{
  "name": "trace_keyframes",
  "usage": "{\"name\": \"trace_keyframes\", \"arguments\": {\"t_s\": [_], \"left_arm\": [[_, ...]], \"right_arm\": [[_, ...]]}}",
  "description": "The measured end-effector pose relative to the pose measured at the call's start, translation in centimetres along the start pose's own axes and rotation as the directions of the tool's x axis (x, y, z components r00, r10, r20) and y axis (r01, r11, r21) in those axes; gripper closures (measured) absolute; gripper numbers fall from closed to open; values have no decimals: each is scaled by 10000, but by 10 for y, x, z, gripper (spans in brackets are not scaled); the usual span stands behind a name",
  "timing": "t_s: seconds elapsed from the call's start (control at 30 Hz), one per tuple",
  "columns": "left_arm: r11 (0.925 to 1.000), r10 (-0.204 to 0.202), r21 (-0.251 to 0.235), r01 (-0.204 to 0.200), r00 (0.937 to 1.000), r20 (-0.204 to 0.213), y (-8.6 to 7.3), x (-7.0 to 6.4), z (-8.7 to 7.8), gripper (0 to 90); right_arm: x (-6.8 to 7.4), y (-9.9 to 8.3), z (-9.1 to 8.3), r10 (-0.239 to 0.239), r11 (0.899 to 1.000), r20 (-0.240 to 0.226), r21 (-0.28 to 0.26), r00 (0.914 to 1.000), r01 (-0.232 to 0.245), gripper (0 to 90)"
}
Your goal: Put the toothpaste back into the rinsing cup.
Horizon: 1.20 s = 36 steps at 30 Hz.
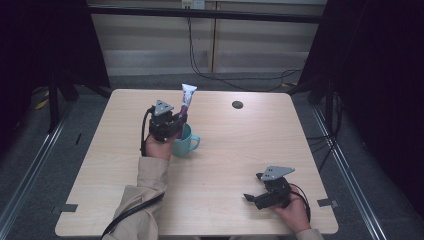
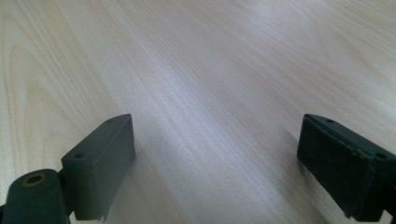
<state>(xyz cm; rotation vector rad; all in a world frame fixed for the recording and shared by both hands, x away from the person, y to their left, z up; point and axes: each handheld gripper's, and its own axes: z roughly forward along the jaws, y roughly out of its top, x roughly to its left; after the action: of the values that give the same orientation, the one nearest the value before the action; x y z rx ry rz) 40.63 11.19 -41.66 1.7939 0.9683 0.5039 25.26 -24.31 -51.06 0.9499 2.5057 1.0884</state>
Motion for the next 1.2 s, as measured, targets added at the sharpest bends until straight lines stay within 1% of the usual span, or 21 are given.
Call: {"name": "trace_keyframes", "arguments": {"t_s": [0.03,0.17,0.37,0.43,0.53,0.57,0.6,0.63,0.73,0.83,1.2], "left_arm": [[10000,-63,38,63,10000,-7,-1,0,0,762],[9999,50,133,-50,10000,-38,-4,0,-1,761],[9996,-52,268,56,9999,-151,-8,2,0,758],[9994,-87,347,92,9998,-161,-8,2,0,757],[9984,0,568,13,9997,-227,-10,2,0,756],[9984,-17,568,30,9997,-230,-10,2,1,756],[9982,51,601,-33,9996,-295,-11,2,1,755],[9980,2,625,18,9995,-306,-11,1,1,755],[9979,-18,645,37,9996,-291,-12,2,1,754],[9974,101,723,-78,9995,-316,-12,1,1,752],[9964,116,848,-84,9993,-366,-12,0,0,744]], "right_arm": [[0,0,0,-3,10000,0,0,10000,3,103],[0,0,0,-1,10000,-1,0,10000,1,103],[0,0,0,-3,10000,1,1,10000,3,103],[0,0,0,-3,10000,2,0,10000,3,103],[0,0,0,-4,10000,1,0,10000,4,103],[0,0,0,-5,10000,4,1,10000,5,103],[0,0,0,-3,10000,3,2,10000,3,103],[0,0,0,-2,10000,1,2,10000,2,103],[0,0,0,-5,10000,3,0,10000,5,103],[0,0,0,-3,10000,1,0,10000,3,103],[0,0,0,-3,10000,3,2,10000,3,103]]}}
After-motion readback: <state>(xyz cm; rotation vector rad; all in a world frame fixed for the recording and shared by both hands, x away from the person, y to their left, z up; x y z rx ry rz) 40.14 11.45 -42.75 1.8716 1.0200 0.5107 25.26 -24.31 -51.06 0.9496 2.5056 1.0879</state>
